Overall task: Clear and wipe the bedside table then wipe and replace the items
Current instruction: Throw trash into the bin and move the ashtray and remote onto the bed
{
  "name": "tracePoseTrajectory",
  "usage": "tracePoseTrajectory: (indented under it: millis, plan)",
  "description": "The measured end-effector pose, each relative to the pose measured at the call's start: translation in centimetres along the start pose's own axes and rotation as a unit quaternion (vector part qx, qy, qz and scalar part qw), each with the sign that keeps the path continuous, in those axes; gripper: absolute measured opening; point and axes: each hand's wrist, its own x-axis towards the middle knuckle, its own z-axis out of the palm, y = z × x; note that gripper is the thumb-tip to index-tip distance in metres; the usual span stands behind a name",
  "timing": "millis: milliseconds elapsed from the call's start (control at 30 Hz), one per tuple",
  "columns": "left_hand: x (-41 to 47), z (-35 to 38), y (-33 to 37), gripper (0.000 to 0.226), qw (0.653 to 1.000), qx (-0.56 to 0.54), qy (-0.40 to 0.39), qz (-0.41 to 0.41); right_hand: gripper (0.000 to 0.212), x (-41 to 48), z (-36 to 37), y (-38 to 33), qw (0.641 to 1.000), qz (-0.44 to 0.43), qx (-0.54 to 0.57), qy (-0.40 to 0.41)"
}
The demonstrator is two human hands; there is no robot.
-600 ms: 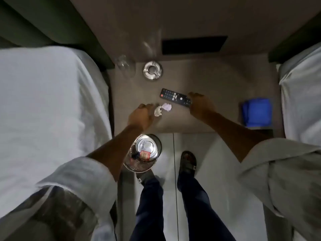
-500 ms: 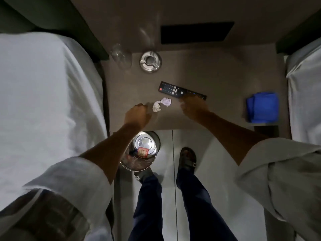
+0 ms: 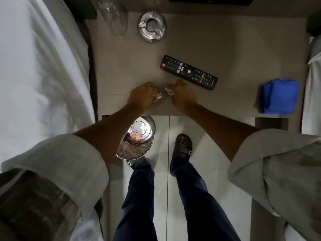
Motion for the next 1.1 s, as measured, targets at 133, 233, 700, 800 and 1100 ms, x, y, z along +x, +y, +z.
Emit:
tracePoseTrajectory:
  millis: [133,233,700,800,1100]
  plan:
    - [-2.3,1.0,-0.1,0.036,0.999,0.033,-0.023,-0.017,0.031,-2.2,1.1,-1.3,0.999,0.004,0.030,-0.018]
    - [-4.7,1.9,-1.1,0.026,1.000,-0.002,0.016,-0.010,0.034,-4.2,2.2,-2.9,0.998,-0.007,0.052,-0.025]
    - [-15.8,12.3,-8.9,0.028,0.985,-0.093,-0.070,-0.126,0.043,-10.0,13.2,-8.3,0.974,0.002,0.065,-0.217]
    - [-15.4,14.2,-9.2,0.032,0.979,-0.102,-0.108,-0.139,0.041,-10.0,14.8,-8.3,0.973,-0.015,0.059,-0.224]
    - [-13.3,11.1,-8.5,0.040,0.996,-0.030,-0.075,-0.035,0.034,-9.9,12.5,-7.3,0.979,-0.022,0.063,-0.193]
